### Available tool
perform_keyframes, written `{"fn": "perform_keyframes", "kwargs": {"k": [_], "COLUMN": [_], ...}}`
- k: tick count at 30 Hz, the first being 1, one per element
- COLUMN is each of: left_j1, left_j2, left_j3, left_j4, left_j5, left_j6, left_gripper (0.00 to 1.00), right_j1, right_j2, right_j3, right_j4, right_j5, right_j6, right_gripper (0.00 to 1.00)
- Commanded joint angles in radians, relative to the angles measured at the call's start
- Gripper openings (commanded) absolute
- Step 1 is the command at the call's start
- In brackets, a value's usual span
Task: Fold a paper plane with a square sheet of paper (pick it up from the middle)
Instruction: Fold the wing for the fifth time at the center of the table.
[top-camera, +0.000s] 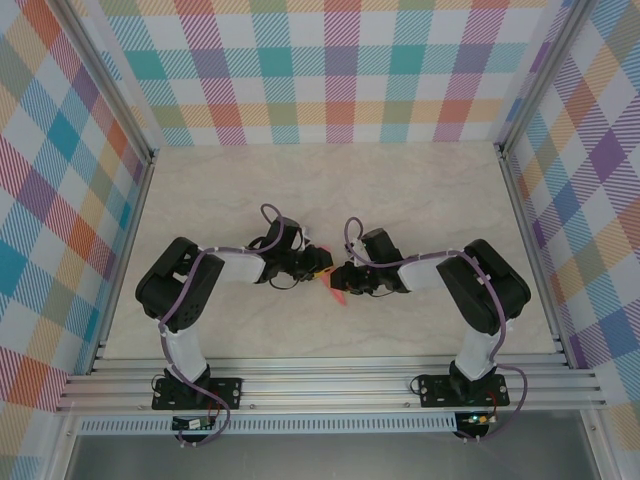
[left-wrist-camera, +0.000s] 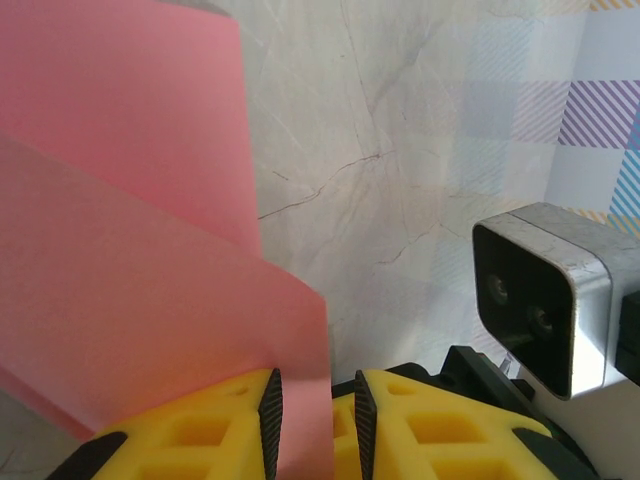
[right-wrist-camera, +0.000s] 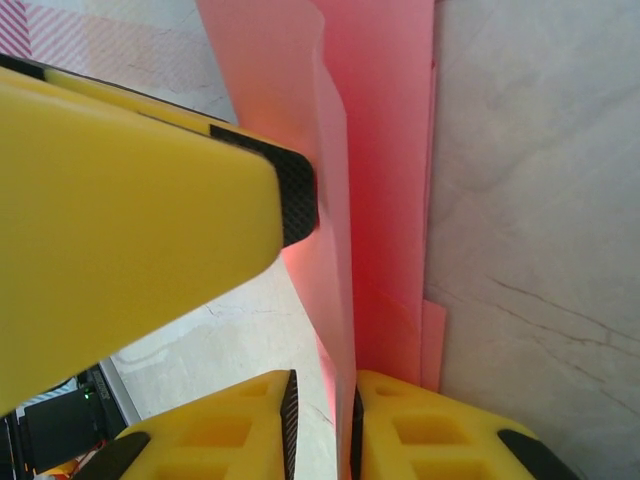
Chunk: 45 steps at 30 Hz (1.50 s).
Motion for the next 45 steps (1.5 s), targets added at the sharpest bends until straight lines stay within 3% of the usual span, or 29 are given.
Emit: {"fn": "perform_keyframes", "kwargs": {"k": [1,6,14,20,26,29,36,45], "left_j1": [-0.005,-0.005,-0.006,-0.005,-0.005,-0.005,-0.003,0.013], "left_j2": [0.019,0.014,-0.006,-0.013,-0.012,-0.012,-0.009,0.007], "left_j3": [0.03,0.031,0.006,-0.008,-0.003,-0.006,-0.007,-0.013], "left_j4": [0.001,-0.021,-0.04,-0.04,-0.049,-0.05,-0.076,-0.084], "left_j5": [-0.005,-0.011,-0.017,-0.021,-0.019,-0.02,-0.05,-0.058], "left_j6": [0.024,0.039,0.049,0.053,0.059,0.061,0.045,0.009], "left_gripper": [0.28,0.28,0.27,0.27,0.27,0.27,0.27,0.27], "right_j1": [0.009,0.009,0.009,0.009,0.009,0.008,0.009,0.009], "right_j2": [-0.006,-0.009,-0.05,-0.049,-0.058,-0.054,-0.006,0.017], "right_j3": [0.0,-0.013,0.018,0.059,0.059,0.055,0.03,-0.016], "right_j4": [-0.077,-0.079,-0.129,-0.179,-0.158,-0.114,-0.106,-0.109], "right_j5": [0.041,0.05,0.062,0.082,0.075,0.036,-0.035,-0.053], "right_j6": [0.007,0.029,0.019,0.002,0.024,0.037,-0.025,-0.057], "right_gripper": [0.21,0.13,0.29,0.29,0.25,0.15,0.06,0.07]}}
